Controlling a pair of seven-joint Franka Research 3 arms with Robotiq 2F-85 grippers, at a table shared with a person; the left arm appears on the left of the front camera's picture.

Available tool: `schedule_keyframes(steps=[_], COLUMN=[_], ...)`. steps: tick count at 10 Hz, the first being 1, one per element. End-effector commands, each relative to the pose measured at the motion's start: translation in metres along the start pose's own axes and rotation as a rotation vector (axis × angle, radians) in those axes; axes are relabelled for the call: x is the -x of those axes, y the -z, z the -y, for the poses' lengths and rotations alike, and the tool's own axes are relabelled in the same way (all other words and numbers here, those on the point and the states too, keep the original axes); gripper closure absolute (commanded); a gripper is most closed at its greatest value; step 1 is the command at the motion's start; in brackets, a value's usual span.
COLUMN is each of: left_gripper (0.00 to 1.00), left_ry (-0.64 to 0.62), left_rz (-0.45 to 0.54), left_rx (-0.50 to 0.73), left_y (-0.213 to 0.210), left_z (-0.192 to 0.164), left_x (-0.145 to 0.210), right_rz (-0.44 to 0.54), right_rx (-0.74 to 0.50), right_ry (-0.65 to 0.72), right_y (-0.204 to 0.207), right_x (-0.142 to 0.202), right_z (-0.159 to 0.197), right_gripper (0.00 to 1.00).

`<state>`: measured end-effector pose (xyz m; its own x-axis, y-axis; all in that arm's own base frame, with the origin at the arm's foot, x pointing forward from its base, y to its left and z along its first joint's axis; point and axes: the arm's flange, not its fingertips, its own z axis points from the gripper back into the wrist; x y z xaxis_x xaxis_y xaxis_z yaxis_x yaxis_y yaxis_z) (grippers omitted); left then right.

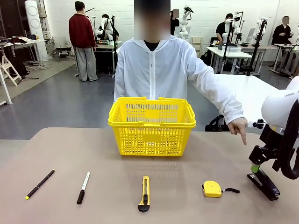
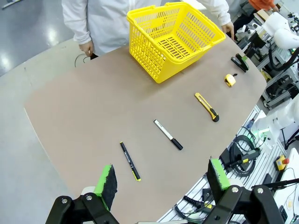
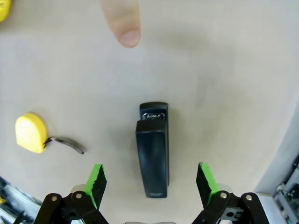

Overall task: Place the items the person wants into the basket.
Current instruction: Pick up the item the person points to and place it in the Market Basket.

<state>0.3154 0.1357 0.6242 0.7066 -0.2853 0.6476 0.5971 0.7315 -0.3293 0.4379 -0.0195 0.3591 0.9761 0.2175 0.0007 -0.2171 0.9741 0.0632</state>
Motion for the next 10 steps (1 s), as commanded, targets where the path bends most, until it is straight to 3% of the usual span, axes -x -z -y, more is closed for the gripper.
schedule_keyframes(steps=[1, 5, 6, 7, 8, 9, 10], left_gripper=[0.0, 0.0, 0.0, 0.0, 0.0, 0.0, 0.0], left_ry=[0.017, 0.017, 0.017, 0.017, 0.017, 0.017, 0.017], left_rz=[0.013, 0.013, 0.013, 0.013, 0.013, 0.013, 0.013], left_rx=[0.016, 0.016, 0.016, 0.016, 0.016, 0.016, 0.016], left_y=[-0.002, -0.002, -0.002, -0.002, -0.002, -0.002, -0.002], left_z=[-0.001, -0.001, -0.001, -0.001, -0.001, -0.001, -0.001], left_x=[0.0, 0.0, 0.0, 0.0, 0.0, 0.0, 0.0], right_rz=[0.014, -0.009, -0.008, -0.013, -0.012, -0.016, -0.016], right_rx=[0.097, 0.071, 0.078, 0.093, 0.093, 0.094, 0.097], right_ry=[0.025, -0.036, -0.041, -0.042, -0.037, -0.033, -0.031], right_y=[0.019, 0.037, 0.037, 0.036, 0.036, 0.035, 0.035], right_x=[-0.007, -0.019, -0.017, -0.015, -0.015, -0.014, -0.014], right_z=[-0.001, -0.002, -0.001, -0.001, -0.002, -0.001, -0.001], right_gripper=[0.0, 0.0, 0.1, 0.57, 0.67, 0.62, 1.0])
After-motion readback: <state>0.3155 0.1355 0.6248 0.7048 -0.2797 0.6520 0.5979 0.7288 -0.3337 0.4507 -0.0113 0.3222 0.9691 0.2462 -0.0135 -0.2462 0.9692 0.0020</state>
